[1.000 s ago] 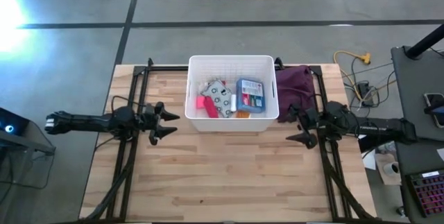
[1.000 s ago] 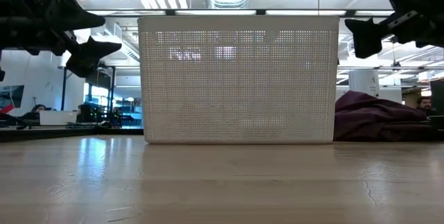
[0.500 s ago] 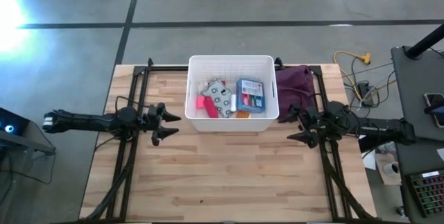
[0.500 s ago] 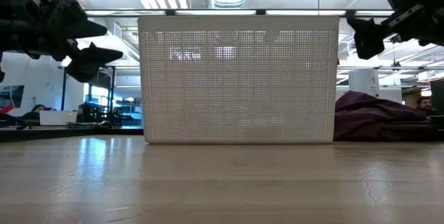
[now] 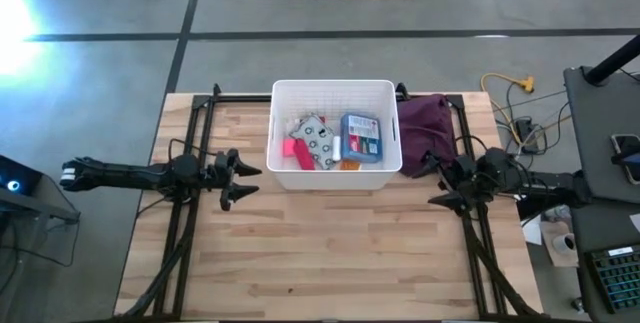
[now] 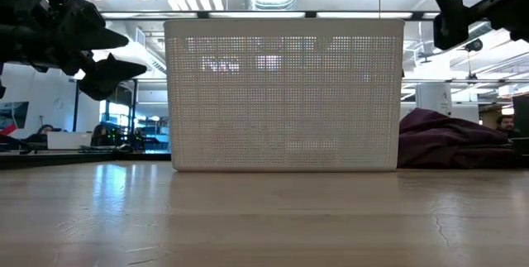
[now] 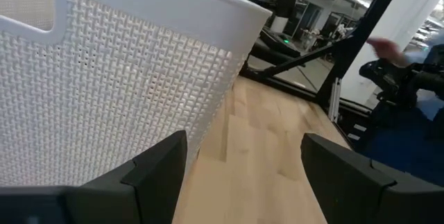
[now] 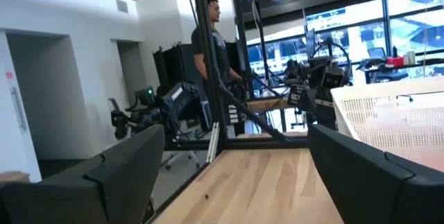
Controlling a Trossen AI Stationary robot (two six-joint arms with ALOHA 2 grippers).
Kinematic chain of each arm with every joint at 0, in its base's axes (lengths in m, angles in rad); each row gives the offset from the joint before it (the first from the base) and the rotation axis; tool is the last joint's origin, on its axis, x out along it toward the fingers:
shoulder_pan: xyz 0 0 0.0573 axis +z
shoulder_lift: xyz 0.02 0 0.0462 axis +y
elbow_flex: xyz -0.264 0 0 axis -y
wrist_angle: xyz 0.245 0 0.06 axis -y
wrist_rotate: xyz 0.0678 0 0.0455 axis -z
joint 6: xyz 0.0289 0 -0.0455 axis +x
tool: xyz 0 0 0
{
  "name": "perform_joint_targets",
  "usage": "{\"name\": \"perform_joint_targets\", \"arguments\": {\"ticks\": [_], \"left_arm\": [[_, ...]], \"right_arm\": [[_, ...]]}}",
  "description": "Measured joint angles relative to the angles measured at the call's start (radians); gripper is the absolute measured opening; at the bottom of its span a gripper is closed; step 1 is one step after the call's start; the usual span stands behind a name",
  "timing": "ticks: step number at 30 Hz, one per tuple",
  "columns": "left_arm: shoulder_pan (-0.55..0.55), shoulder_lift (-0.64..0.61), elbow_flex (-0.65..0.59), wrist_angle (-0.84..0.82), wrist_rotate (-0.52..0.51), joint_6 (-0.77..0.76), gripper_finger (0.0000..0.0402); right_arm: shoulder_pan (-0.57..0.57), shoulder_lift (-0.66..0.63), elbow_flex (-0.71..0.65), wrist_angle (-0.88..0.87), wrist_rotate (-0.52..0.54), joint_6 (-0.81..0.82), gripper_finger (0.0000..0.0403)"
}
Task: Pick & place medical supplies in basket/bin
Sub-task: Return to Home Position
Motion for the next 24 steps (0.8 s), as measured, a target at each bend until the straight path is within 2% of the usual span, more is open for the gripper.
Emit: {"name": "perform_joint_targets", "arguments": {"ticks": [24], "left_arm": [[0.000, 0.000, 0.001, 0.000, 0.000, 0.000, 0.0262]], "right_arm": [[0.000, 0.036, 0.000, -0.002, 0.000, -0.001, 0.0350]]}}
